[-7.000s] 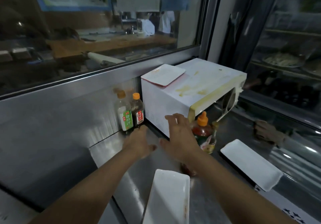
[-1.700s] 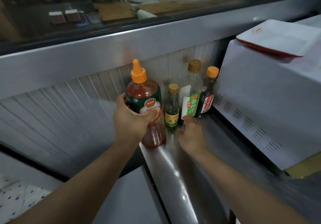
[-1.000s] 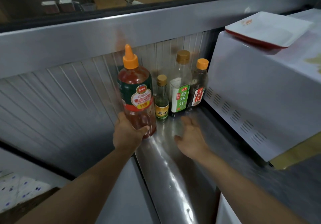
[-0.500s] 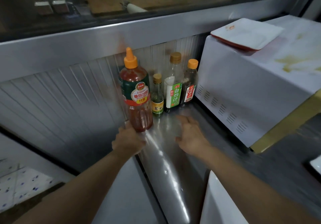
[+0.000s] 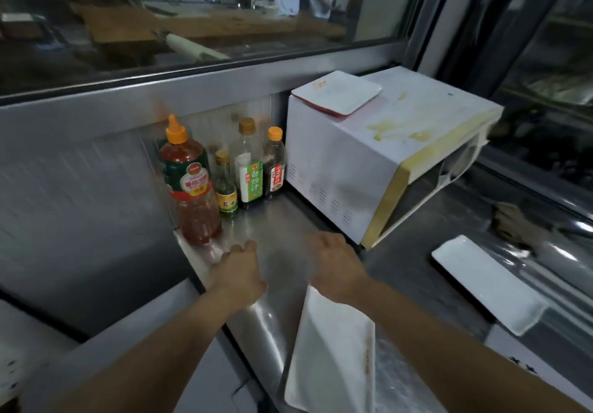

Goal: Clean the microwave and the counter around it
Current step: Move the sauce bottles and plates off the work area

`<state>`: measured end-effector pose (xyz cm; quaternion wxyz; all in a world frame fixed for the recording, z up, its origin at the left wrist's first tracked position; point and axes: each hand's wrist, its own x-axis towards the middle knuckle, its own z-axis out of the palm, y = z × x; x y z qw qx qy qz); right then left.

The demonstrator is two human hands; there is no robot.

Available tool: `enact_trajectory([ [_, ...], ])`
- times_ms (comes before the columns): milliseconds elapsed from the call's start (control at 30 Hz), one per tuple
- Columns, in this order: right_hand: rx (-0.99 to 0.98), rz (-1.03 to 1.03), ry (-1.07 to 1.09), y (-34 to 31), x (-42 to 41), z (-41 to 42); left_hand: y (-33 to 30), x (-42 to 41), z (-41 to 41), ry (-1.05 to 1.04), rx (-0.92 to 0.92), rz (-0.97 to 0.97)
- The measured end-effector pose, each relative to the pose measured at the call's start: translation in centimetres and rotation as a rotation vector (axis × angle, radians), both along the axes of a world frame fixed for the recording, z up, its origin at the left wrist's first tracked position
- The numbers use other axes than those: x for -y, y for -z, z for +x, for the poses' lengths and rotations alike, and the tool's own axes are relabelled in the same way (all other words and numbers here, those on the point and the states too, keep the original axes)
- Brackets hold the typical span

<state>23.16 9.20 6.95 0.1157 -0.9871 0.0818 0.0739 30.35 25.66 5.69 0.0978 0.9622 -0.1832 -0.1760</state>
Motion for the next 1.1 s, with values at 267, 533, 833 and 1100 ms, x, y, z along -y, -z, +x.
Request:
enact_trajectory([
  [267,0.059,0.073,-0.034,-1.1,5.4,-5.4,-1.7,4.5,-5.7,-0.043,0.053,-0.013],
  [533,0.084,0.123,-0.154,-1.4,12.5,-11.1,-1.4,8.7,-14.3,-0.274,0.029,-0.073],
  [833,0.054,0.157,-0.146,-0.5,19.0,-15.8,-0.6,12.9,-21.2,-0.323,-0.012,-0.007],
  [1100,0.025,0.099,0.085,0.3,24.8,-18.5,0.1,19.4,-20.9,-0.185,-0.047,-0.106],
])
